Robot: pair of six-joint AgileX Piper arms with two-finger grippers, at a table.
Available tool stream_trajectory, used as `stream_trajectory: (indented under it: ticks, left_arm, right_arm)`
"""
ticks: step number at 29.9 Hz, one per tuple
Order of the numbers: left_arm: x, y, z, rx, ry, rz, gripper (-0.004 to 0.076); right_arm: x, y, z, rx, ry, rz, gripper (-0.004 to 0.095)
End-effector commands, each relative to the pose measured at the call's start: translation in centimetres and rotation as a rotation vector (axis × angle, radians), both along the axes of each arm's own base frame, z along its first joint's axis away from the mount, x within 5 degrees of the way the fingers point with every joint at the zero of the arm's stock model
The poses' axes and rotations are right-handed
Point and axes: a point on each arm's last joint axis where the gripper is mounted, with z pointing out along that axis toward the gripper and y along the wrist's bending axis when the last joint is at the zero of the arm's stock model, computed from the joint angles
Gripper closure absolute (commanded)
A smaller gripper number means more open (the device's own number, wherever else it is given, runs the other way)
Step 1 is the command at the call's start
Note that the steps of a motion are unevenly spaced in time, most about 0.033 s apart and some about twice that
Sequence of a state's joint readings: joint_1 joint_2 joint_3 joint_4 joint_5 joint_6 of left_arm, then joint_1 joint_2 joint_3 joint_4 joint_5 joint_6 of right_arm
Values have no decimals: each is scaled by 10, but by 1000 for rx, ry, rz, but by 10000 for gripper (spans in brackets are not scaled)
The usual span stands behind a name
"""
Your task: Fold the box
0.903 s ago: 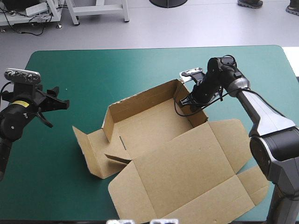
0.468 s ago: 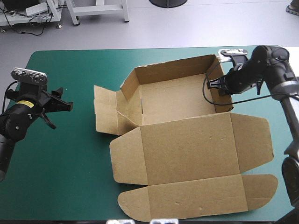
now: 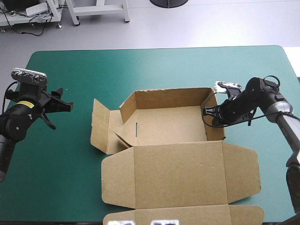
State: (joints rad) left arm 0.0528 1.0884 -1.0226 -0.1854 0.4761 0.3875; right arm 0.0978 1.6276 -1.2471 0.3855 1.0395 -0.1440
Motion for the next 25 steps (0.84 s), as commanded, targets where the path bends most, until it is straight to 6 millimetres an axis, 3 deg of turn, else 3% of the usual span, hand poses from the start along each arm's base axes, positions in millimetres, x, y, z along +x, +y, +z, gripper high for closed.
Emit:
stream_trajectory:
  ticks: [1,5,12,18,22,25]
  left_arm:
    - [0,-1,18,-26,-108,10,374]
    - [0,-2,17,-39,-108,10,374]
    - [1,-2,17,-40,-107,10,374]
    - [2,-1,16,-40,-102,10,374]
    - [2,-2,16,-42,-102,10,374]
    - [2,-1,16,-42,-104,11,374]
  right_arm:
    - [-5,5,16,52,-65,21,921]
    - [-9,8,19,72,-43,91,793]
    - [-7,9,38,66,-78,163,370]
    - [-3,14,66,21,-155,212,342]
    - [-1,17,64,-105,-135,180,341]
    - [2,26,58,-93,-124,185,341]
